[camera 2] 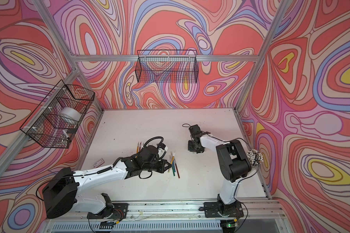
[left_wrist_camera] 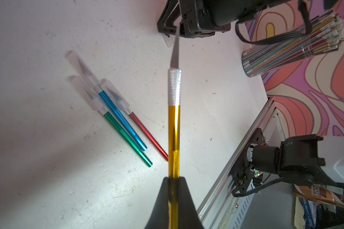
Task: Remove protective caps from carving knives
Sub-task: Place the protective sleeve at the center of the board.
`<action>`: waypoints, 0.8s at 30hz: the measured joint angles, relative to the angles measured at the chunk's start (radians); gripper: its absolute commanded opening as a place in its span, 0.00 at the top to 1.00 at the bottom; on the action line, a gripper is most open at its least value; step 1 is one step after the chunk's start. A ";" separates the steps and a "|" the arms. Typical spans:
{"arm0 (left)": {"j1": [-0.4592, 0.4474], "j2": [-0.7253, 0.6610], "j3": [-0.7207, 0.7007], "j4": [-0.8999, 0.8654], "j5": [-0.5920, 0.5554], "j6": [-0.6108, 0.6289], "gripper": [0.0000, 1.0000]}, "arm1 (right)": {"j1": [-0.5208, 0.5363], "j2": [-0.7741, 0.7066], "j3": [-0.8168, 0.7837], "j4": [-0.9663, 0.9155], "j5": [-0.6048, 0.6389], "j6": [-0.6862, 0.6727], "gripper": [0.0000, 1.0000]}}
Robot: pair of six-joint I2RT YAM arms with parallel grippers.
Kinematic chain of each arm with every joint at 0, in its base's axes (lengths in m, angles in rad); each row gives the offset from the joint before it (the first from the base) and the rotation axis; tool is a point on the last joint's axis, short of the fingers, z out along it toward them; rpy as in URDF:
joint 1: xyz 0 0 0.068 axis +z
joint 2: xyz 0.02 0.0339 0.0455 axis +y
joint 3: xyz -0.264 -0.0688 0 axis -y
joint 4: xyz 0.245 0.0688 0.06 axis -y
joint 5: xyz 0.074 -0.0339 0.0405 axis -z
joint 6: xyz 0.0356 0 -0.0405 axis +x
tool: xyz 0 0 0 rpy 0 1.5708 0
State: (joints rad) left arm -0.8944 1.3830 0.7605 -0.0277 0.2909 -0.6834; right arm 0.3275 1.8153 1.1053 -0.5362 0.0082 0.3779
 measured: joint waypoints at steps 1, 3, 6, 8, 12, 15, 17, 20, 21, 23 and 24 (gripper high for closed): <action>0.000 0.000 -0.001 0.001 0.000 0.000 1.00 | 0.000 0.000 0.003 -0.002 0.000 -0.001 0.76; 0.000 0.000 -0.002 0.000 0.000 -0.001 1.00 | 0.000 0.000 0.009 -0.004 0.001 -0.003 0.76; 0.000 0.000 -0.002 0.000 -0.001 -0.001 1.00 | 0.000 -0.001 0.011 -0.006 0.001 -0.007 0.76; 0.000 0.000 -0.002 -0.001 -0.004 0.000 1.00 | 0.000 -0.006 0.011 -0.013 0.001 -0.008 0.76; 0.002 0.000 -0.001 -0.031 -0.028 0.000 1.00 | 0.000 -0.082 -0.014 -0.014 -0.006 -0.006 0.75; 0.009 0.000 0.006 -0.085 -0.059 0.003 1.00 | 0.000 -0.181 -0.060 -0.003 -0.027 -0.003 0.72; 0.014 0.000 0.020 -0.125 -0.083 0.007 1.00 | 0.000 -0.244 -0.094 0.008 -0.050 0.001 0.69; 0.023 0.000 0.059 -0.203 -0.132 0.015 1.00 | 0.000 -0.333 -0.154 0.031 -0.105 0.007 0.64; 0.026 0.002 0.074 -0.226 -0.150 0.019 1.00 | 0.000 -0.366 -0.177 0.039 -0.129 0.010 0.62; 0.032 0.008 0.106 -0.272 -0.180 0.026 1.00 | 0.000 -0.426 -0.217 0.056 -0.177 0.014 0.60; 0.034 0.016 0.125 -0.295 -0.198 0.028 1.00 | 0.000 -0.459 -0.234 0.063 -0.206 0.018 0.60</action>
State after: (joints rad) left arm -0.8600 1.3994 0.8856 -0.3229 0.0933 -0.6556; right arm 0.3275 1.3567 0.8715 -0.4728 -0.1974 0.3958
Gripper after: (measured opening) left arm 0.092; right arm 0.396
